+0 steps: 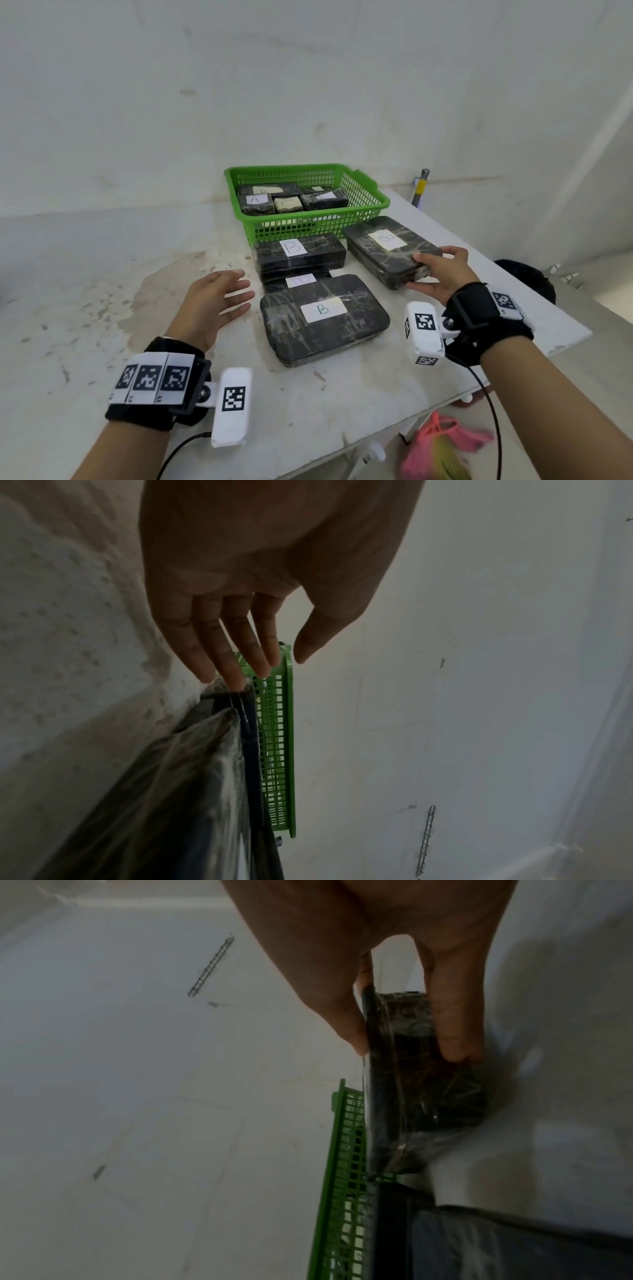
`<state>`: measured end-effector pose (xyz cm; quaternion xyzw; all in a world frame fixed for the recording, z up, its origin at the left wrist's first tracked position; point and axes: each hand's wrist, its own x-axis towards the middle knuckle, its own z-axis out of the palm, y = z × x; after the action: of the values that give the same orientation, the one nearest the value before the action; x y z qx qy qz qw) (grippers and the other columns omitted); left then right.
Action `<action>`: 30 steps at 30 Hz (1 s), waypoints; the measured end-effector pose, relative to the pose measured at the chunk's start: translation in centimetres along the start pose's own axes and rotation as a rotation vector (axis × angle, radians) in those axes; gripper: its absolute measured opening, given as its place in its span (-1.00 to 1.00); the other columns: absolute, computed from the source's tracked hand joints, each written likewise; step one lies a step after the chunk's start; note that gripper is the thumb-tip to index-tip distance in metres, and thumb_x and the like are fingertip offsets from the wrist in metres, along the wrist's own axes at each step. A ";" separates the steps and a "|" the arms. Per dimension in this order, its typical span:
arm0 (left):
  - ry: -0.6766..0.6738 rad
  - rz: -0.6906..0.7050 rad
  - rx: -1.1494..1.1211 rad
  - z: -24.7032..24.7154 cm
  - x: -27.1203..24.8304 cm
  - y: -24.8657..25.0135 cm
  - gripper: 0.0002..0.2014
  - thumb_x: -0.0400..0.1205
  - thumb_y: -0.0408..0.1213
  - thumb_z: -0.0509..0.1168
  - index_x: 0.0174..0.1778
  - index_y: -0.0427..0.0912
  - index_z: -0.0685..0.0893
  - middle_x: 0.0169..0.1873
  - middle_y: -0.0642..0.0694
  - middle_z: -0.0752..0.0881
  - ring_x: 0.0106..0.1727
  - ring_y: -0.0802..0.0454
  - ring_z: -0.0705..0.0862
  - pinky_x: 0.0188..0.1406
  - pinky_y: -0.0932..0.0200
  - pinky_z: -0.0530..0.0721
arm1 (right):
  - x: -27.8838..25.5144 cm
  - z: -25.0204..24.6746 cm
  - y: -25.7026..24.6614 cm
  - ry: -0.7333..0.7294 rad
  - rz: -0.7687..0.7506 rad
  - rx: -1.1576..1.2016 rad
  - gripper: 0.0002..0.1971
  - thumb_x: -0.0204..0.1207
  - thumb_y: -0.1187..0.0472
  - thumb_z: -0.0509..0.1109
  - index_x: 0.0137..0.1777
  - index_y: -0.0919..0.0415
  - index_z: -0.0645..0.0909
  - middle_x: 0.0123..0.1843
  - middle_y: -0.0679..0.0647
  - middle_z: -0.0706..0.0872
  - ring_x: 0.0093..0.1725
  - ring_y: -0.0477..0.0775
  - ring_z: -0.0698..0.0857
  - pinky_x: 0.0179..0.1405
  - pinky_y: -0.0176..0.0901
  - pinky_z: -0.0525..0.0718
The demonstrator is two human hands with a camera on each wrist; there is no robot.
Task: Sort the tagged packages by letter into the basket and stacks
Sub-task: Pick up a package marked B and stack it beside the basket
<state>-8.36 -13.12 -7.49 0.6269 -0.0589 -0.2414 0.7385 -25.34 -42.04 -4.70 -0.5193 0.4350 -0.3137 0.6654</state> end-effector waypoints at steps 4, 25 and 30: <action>0.001 0.002 0.000 -0.1 0.2 0.1 -0.86 0.74 -0.33 0.24 -0.05 -0.24 0.68 -0.09 -0.20 0.72 -0.05 -0.15 0.75 0.02 0.02 0.70 | 1.0 0.6 1.1 -0.022 0.030 -0.086 -0.53 0.53 0.39 0.49 0.22 0.12 0.27 0.46 0.39 0.42 0.18 0.34 0.66 -0.02 0.29 0.77; 0.051 -0.069 -0.055 -0.6 0.3 -0.5 -0.88 0.74 -0.35 0.24 -0.06 -0.25 0.66 -0.09 -0.20 0.71 -0.11 -0.11 0.73 -0.10 0.07 0.68 | -1.0 0.8 0.1 0.020 -0.088 -0.508 -0.30 0.49 0.08 0.56 0.55 0.13 0.30 0.52 0.31 0.32 0.17 0.23 0.58 -0.07 -0.04 0.62; 0.073 0.036 0.031 -2.4 -0.3 1.8 -0.92 0.72 -0.36 0.28 -0.04 -0.25 0.66 -0.11 -0.19 0.72 -0.11 -0.10 0.73 -0.09 0.10 0.68 | -5.8 5.1 -1.0 -0.136 -0.260 -0.609 -0.65 0.50 0.06 0.54 0.19 0.07 0.51 0.17 0.16 0.62 0.00 0.18 0.65 -0.24 -0.09 0.63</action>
<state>-7.20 -10.68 -6.16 0.6454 -0.0470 -0.2039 0.7346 -23.15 -35.10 -1.88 -0.7652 0.3934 -0.2160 0.4616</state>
